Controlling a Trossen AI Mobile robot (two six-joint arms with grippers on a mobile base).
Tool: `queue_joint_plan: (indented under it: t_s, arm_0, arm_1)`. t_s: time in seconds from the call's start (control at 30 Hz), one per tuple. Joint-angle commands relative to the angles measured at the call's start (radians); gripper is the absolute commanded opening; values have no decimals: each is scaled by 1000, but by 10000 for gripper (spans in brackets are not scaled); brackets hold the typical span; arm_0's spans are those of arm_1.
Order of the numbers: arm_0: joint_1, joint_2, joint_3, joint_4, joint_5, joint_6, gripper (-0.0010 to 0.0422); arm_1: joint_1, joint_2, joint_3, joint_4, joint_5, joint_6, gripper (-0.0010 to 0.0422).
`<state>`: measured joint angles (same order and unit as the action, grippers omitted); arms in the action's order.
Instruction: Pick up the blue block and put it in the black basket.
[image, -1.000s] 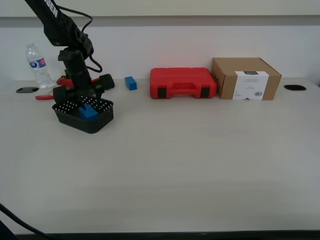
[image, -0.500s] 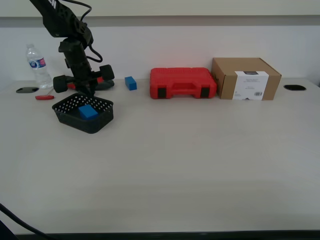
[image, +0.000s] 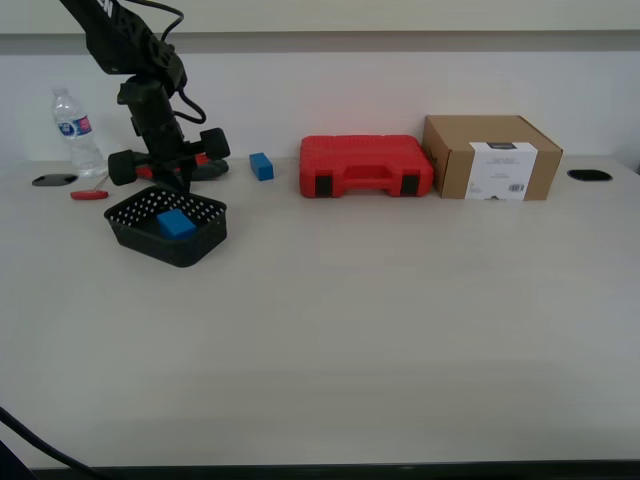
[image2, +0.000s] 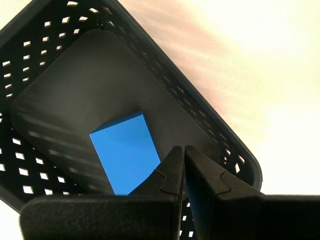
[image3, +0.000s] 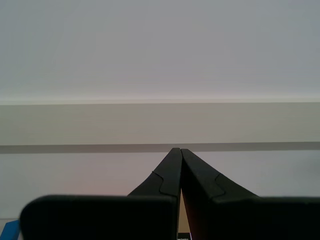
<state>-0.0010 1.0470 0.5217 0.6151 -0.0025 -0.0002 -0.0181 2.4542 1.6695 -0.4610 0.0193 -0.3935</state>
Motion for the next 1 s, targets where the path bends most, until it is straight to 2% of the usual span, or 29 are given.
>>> queue_joint_plan:
  t_s: [0.03,1.0]
  arm_0:
    - [1,0,2,4,0,0,0]
    - [1,0,2,4,0,0,0]
  arm_1:
    - [0,0,0,3,0,1,0]
    - [0,0,1,39,0,1,0]
